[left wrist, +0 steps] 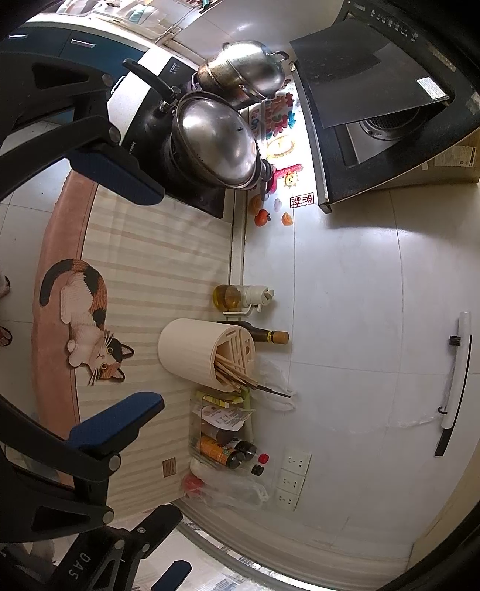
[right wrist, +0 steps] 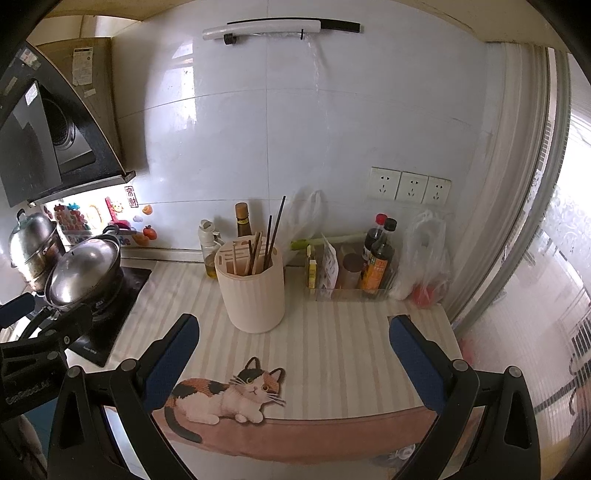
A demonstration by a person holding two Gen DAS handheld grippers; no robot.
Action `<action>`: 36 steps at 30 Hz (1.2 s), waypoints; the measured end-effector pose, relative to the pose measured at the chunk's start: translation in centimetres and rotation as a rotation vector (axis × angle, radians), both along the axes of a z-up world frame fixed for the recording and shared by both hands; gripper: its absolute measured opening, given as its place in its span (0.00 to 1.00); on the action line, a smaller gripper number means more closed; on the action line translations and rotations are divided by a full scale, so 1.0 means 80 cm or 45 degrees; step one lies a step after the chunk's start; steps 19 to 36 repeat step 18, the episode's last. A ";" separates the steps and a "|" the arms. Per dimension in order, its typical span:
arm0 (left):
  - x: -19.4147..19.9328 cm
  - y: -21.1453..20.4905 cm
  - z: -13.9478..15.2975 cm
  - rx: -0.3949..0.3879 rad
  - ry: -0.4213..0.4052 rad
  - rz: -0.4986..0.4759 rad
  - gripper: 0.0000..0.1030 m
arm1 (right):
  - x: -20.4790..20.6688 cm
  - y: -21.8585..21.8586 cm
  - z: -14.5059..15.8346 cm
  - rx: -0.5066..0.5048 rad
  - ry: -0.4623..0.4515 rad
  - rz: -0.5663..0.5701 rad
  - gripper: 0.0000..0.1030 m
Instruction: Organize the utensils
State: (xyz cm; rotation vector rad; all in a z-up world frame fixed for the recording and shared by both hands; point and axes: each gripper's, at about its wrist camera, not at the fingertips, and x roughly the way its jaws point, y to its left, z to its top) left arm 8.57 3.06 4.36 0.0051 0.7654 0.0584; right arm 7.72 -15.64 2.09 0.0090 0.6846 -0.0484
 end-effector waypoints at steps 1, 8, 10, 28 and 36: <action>0.000 0.000 0.000 0.000 0.000 0.000 1.00 | -0.001 0.000 0.000 -0.002 0.000 0.000 1.00; -0.002 -0.001 0.000 0.001 0.001 -0.002 1.00 | -0.003 0.001 -0.001 0.004 -0.003 -0.003 1.00; -0.002 -0.001 0.000 0.002 0.001 0.001 1.00 | -0.003 0.000 -0.001 0.008 -0.002 0.000 1.00; -0.005 0.000 0.004 -0.017 -0.007 0.004 1.00 | -0.003 0.002 0.000 0.009 0.001 0.002 1.00; -0.005 0.000 0.004 -0.017 -0.007 0.004 1.00 | -0.003 0.002 0.000 0.009 0.001 0.002 1.00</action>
